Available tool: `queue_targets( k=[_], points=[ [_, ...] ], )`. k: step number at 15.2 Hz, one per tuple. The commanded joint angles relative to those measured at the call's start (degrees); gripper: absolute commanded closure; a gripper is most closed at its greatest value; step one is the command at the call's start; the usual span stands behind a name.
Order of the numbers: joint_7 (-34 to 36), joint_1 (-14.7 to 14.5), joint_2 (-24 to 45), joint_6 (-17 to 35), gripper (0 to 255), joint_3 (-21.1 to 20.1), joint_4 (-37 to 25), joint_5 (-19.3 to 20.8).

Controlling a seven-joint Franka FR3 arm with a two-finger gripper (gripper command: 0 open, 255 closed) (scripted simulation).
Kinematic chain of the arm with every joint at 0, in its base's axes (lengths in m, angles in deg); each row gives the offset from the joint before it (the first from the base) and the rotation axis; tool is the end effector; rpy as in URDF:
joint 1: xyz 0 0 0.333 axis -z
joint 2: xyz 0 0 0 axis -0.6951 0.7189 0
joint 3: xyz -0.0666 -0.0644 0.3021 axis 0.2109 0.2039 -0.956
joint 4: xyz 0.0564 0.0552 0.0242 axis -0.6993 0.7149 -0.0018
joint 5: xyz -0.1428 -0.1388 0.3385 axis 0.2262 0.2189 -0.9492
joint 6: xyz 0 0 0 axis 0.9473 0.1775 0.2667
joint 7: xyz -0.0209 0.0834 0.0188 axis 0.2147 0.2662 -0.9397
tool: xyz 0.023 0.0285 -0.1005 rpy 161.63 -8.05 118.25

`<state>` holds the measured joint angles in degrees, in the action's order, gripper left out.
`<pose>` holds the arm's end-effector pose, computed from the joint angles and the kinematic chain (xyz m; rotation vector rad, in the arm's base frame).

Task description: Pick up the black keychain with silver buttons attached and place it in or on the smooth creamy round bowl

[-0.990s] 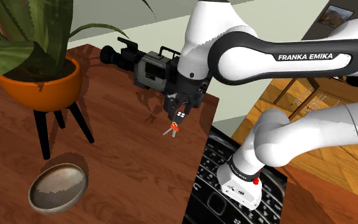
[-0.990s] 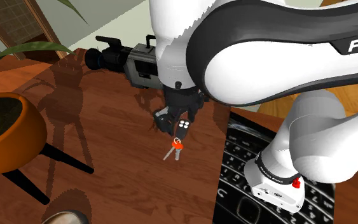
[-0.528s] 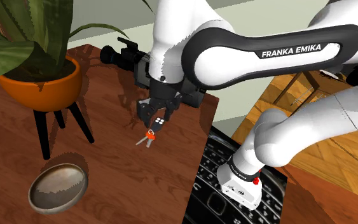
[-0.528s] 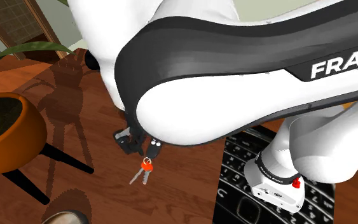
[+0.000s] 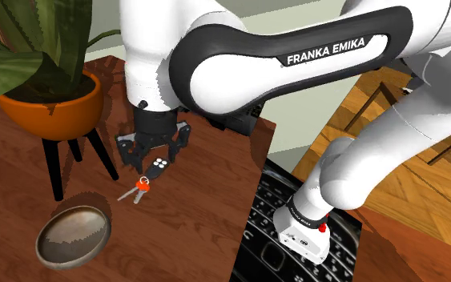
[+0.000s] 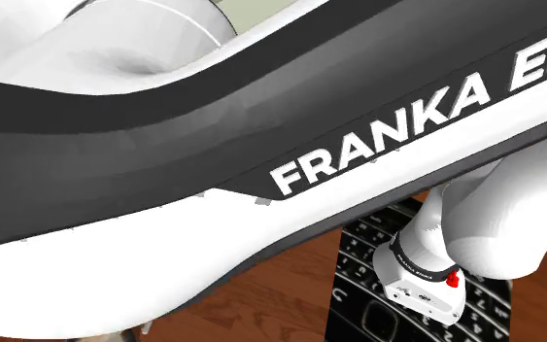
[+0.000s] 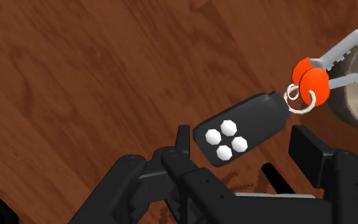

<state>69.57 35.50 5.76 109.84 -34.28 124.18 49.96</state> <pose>0.3528 0.3575 0.4707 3.1111 -0.4202 -0.0255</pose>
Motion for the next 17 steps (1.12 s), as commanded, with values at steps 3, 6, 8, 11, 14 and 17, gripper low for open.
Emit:
queue_targets(
  k=[3, 6, 8, 11, 14, 17],
  points=[
    [7.28, -0.55, 9.75, -0.87, 255, -3.76, -9.29, 5.81],
    [12.8, -2.61, 17.81, -2.63, 255, -5.42, -17.27, 11.27],
    [16.14, -4.94, 23.31, -4.39, 255, -5.78, -23.16, 14.97],
    [18.75, -7.69, 28.31, -5.61, 255, -5.45, -28.24, 18.15],
    [19.0, -7.71, 28.75, -3.48, 255, -5.23, -26.45, 18.53],
    [19.31, -7.76, 29.33, -1.39, 255, -5.02, -24.81, 19.01]
  ],
)
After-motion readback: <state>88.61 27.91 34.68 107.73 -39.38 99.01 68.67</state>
